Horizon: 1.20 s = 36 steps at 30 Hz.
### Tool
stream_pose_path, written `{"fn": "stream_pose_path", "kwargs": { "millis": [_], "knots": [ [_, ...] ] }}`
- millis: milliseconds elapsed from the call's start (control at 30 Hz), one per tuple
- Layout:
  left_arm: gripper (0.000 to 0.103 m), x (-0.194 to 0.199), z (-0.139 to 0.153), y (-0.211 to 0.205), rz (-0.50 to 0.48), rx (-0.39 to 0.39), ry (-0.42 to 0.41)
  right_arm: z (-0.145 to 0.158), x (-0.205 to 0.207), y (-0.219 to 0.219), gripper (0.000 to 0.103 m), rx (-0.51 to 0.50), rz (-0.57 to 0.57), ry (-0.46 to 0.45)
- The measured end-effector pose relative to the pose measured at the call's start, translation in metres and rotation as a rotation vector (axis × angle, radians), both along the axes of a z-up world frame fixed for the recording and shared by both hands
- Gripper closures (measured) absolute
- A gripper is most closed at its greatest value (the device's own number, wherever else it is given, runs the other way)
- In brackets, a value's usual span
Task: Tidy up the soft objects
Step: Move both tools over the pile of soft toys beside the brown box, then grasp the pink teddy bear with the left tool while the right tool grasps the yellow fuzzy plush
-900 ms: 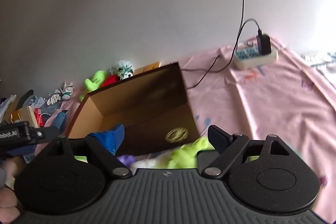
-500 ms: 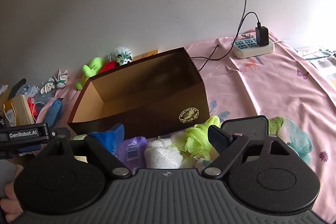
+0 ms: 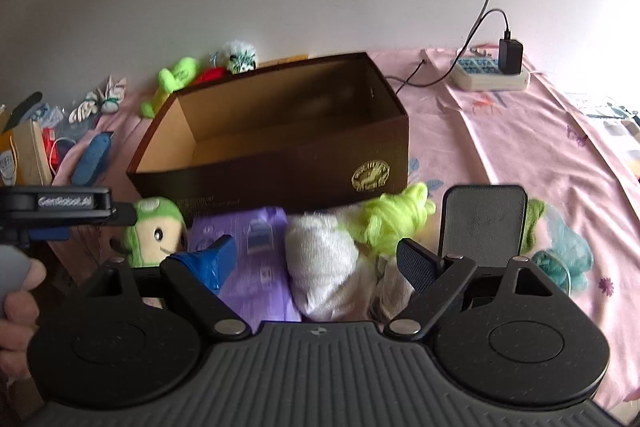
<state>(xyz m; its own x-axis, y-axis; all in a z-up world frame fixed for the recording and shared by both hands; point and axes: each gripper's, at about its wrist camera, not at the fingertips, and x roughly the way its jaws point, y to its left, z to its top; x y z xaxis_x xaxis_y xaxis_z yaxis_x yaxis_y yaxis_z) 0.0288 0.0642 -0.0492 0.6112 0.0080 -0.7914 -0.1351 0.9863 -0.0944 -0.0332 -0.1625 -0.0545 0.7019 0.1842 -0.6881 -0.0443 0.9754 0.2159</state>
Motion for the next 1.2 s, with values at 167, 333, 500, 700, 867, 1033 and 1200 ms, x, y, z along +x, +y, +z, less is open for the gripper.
{"fn": "stream_pose_path", "kwargs": {
  "millis": [167, 333, 500, 700, 867, 1033, 1200],
  "knots": [
    [0.001, 0.006, -0.008, -0.013, -0.038, 0.046, 0.014, 0.000, -0.001, -0.004, 0.029, 0.021, -0.001, 0.015],
    [0.001, 0.006, -0.010, -0.025, -0.039, 0.088, 0.017, 0.003, 0.005, -0.016, 0.029, 0.059, -0.030, 0.018],
    [0.001, 0.002, -0.011, -0.042, -0.023, 0.129, 0.033, 0.000, 0.012, -0.035, 0.030, 0.100, -0.046, 0.018],
    [0.001, -0.002, -0.011, -0.064, -0.007, 0.162, 0.050, -0.003, 0.014, -0.058, 0.030, 0.140, 0.015, 0.016],
    [0.001, -0.010, -0.009, -0.067, 0.005, 0.163, 0.050, -0.008, 0.014, -0.077, 0.030, 0.169, 0.043, 0.016],
    [0.001, -0.030, -0.008, -0.060, -0.031, 0.110, 0.038, -0.013, 0.015, -0.090, 0.031, 0.195, 0.110, 0.036],
    [0.001, -0.055, -0.015, -0.055, -0.113, 0.035, 0.040, -0.018, 0.012, -0.096, 0.033, 0.228, 0.198, 0.062]
  ]
}}
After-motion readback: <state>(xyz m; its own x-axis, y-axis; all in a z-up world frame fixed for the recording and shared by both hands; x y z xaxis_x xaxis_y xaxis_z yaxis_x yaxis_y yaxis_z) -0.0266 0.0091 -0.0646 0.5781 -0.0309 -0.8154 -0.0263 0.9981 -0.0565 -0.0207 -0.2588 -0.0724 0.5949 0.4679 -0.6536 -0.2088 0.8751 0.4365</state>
